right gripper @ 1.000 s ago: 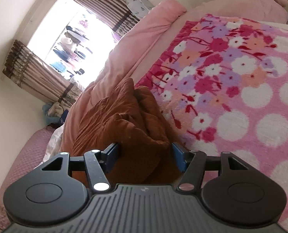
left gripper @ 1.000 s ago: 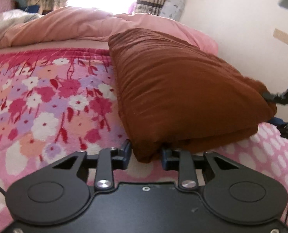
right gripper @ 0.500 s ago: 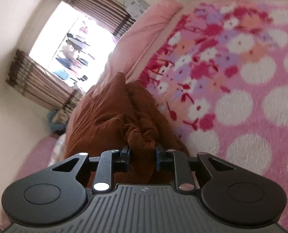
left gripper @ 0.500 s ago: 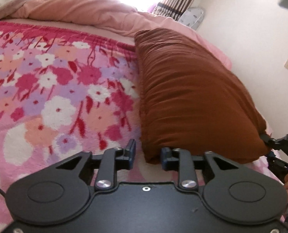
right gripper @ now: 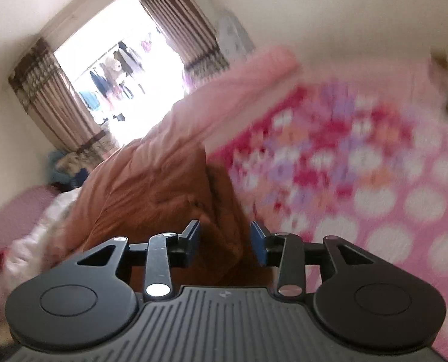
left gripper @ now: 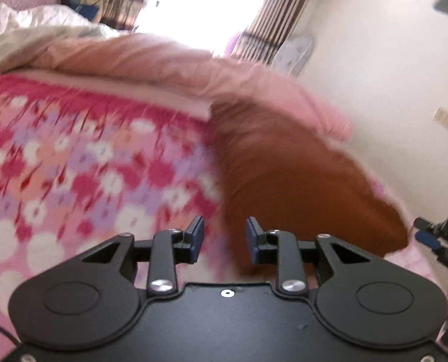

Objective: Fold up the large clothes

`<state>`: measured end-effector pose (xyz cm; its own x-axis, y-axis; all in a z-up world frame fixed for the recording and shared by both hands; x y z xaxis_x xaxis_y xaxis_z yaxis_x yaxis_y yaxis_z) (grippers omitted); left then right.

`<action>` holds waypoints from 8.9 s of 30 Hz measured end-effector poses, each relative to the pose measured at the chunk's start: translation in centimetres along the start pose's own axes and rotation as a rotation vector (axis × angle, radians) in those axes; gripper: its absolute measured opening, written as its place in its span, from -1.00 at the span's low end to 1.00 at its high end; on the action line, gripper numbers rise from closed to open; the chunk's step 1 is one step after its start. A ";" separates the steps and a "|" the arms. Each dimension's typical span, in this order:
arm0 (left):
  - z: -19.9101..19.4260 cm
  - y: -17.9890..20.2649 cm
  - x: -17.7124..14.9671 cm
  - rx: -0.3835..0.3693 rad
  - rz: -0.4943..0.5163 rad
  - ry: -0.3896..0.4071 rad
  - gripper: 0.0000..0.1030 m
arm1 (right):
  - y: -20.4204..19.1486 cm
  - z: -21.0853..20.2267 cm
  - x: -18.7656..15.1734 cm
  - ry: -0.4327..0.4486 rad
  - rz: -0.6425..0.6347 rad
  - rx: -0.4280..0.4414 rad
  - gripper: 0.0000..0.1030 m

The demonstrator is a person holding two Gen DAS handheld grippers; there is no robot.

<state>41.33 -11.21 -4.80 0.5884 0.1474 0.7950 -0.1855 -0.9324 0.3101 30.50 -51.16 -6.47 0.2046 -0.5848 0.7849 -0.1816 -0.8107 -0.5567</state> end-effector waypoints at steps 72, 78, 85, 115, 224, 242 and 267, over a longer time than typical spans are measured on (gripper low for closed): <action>19.7 10.6 6.6 -0.014 0.252 -0.090 0.03 | -5.6 18.3 1.5 -0.305 -0.364 -0.165 -0.52; 17.6 10.6 7.7 -0.010 0.219 -0.062 -0.05 | -5.5 17.4 1.8 -0.277 -0.348 -0.138 -0.53; 8.5 9.6 6.7 -0.102 0.202 0.021 -0.04 | -8.5 8.3 2.6 -0.159 -0.369 -0.024 -0.52; 7.3 1.0 4.5 -0.172 0.021 -0.057 0.34 | -4.2 3.9 2.7 -0.129 -0.217 0.145 0.53; -3.0 -5.7 1.8 -0.014 0.074 0.044 0.82 | -24.0 -1.3 -9.4 -0.150 -0.350 0.258 -0.40; 1.5 -6.5 -1.1 0.051 0.091 -0.055 0.81 | -20.8 2.0 -14.9 -0.247 -0.383 0.044 -0.97; 5.0 -5.7 3.1 0.061 0.109 -0.060 0.81 | -22.5 7.0 -12.7 -0.275 -0.390 -0.014 -0.64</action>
<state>48.09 -7.12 -6.71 0.6136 0.0256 0.7892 -0.2038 -0.9605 0.1897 38.74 -25.73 -5.81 0.5070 -0.2240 0.8323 -0.0533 -0.9719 -0.2291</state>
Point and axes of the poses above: each gripper's, at about its wrist camera, not at the fingertips, and z roughly the way its jaws point, y to its right, x to its top, the point moved 8 cm from there along z, roughly the way its jaws point, and after that the axes turned 9 degrees about x, right-handed, at the moved point
